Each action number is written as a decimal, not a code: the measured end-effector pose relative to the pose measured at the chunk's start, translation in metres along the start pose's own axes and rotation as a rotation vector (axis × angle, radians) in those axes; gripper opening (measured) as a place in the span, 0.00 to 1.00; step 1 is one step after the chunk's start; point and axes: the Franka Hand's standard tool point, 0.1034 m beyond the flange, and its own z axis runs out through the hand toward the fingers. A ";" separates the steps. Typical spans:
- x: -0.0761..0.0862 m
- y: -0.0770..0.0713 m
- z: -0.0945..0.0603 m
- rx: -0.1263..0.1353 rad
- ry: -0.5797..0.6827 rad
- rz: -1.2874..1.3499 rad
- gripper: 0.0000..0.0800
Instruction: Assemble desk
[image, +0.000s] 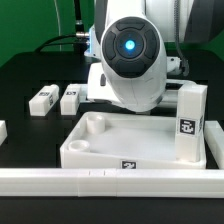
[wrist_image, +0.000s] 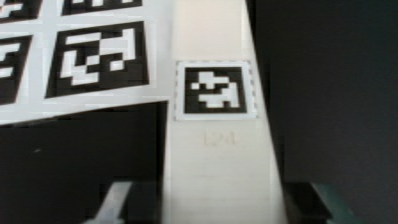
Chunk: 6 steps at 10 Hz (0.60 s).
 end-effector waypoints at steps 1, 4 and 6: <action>-0.007 0.003 -0.014 -0.004 0.003 -0.005 0.36; -0.031 0.009 -0.064 0.015 0.024 -0.014 0.36; -0.038 0.010 -0.082 0.002 0.068 -0.031 0.36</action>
Offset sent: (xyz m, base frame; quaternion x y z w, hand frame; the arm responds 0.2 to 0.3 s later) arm 0.0257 -0.0176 0.0716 -0.0186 -0.0116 -0.0330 0.9992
